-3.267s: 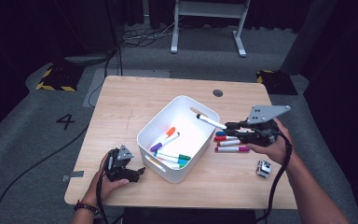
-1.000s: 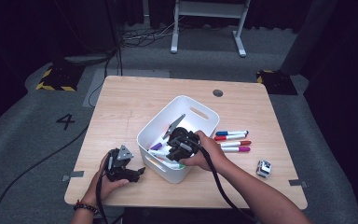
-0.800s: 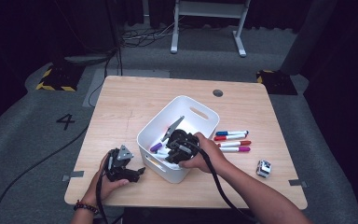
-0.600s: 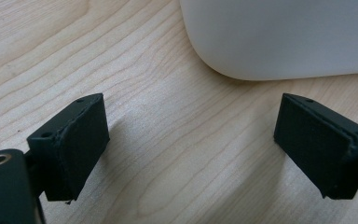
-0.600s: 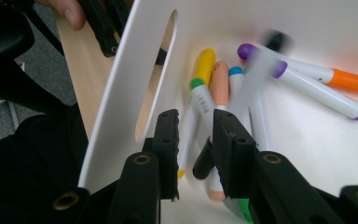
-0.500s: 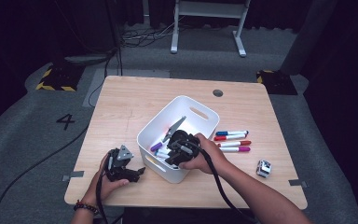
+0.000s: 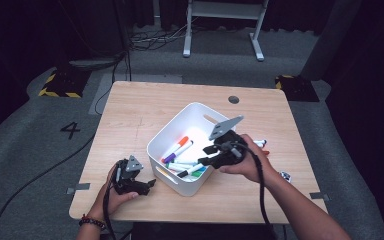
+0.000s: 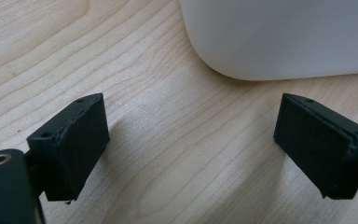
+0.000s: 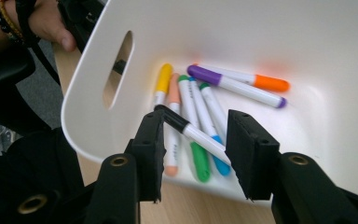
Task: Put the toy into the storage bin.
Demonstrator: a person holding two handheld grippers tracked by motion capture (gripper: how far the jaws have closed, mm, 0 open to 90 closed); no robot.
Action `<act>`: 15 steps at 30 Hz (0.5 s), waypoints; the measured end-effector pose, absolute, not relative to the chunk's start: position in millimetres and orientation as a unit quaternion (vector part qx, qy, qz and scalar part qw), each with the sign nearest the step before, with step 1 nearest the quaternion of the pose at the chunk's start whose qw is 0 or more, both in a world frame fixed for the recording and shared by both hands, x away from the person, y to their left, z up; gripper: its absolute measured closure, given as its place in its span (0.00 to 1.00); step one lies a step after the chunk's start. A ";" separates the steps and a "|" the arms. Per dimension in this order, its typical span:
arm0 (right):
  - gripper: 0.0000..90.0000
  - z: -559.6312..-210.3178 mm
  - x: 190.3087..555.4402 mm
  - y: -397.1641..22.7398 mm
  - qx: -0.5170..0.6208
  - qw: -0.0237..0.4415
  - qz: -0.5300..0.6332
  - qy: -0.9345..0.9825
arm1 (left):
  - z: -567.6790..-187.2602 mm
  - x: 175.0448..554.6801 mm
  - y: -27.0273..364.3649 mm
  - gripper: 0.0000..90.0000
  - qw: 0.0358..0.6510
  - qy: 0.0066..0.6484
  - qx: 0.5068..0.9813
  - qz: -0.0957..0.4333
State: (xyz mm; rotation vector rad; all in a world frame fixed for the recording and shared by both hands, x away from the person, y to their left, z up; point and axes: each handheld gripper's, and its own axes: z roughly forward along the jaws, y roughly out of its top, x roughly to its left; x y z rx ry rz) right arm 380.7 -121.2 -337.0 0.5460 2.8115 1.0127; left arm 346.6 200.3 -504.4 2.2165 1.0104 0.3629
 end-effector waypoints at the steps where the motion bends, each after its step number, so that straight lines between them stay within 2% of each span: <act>1: 0.63 -333.1 381.1 -132.8 0.186 0.061 0.339 0.920 | -504.4 346.6 200.3 0.11 0.333 0.387 0.849 0.139; 8: 0.61 -332.7 383.3 -196.9 0.210 0.096 0.346 0.910 | -504.4 346.6 200.3 0.11 0.333 0.387 0.849 0.139; 15: 0.58 -377.0 397.3 -251.9 0.237 0.126 0.293 0.918 | -504.4 346.6 200.3 0.11 0.333 0.387 0.849 0.139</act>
